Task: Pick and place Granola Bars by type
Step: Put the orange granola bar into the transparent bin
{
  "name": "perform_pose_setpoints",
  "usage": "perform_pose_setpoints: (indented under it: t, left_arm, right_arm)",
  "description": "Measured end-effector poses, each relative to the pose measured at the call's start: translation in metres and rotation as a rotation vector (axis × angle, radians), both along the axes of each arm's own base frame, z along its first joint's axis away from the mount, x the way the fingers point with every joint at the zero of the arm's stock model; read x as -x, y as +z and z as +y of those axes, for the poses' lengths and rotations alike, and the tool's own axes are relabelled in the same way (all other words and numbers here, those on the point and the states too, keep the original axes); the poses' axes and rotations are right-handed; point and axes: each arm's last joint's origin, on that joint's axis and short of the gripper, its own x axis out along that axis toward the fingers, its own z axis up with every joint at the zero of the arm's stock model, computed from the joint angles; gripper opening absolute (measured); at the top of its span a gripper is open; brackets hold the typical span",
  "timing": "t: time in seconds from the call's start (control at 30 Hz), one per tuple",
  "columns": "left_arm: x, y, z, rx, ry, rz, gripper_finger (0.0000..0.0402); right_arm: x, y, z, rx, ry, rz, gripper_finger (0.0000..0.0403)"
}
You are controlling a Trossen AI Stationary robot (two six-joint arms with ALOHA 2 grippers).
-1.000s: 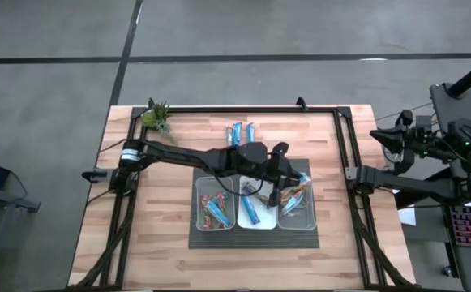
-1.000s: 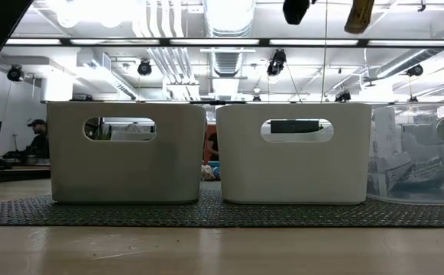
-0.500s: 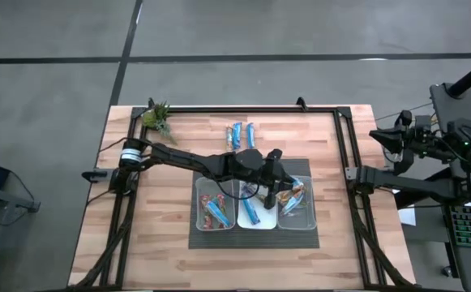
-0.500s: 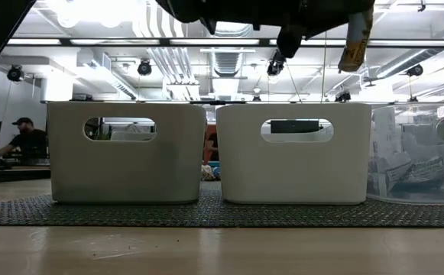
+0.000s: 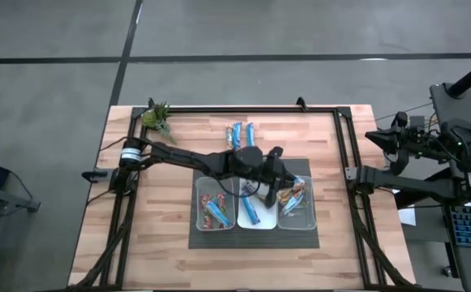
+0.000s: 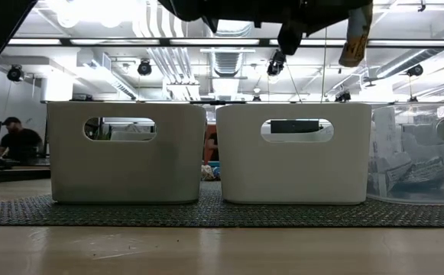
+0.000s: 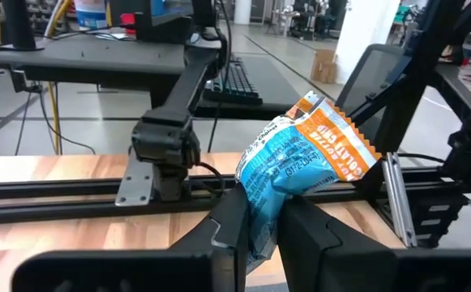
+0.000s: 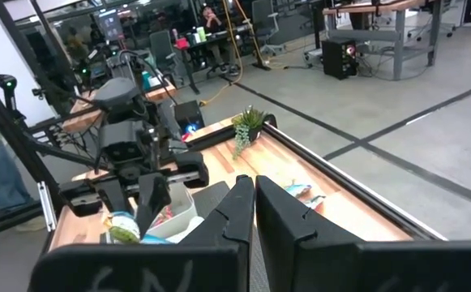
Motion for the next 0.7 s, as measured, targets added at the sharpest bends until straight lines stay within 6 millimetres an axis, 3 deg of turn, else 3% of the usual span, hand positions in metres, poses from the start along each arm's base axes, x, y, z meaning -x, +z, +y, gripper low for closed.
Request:
perform_pose_setpoints:
  t: [0.5, 0.7]
  left_arm:
    - [-0.005, 0.017, 0.016, -0.001, 0.018, -0.04, 0.0037]
    - [-0.008, 0.01, 0.013, 0.064, -0.068, -0.002, 0.0037]
  right_arm:
    - [0.0, 0.0, 0.0, 0.0, 0.0, -0.001, 0.0008]
    - [0.0, 0.0, 0.0, 0.004, 0.0, 0.0, 0.0008]
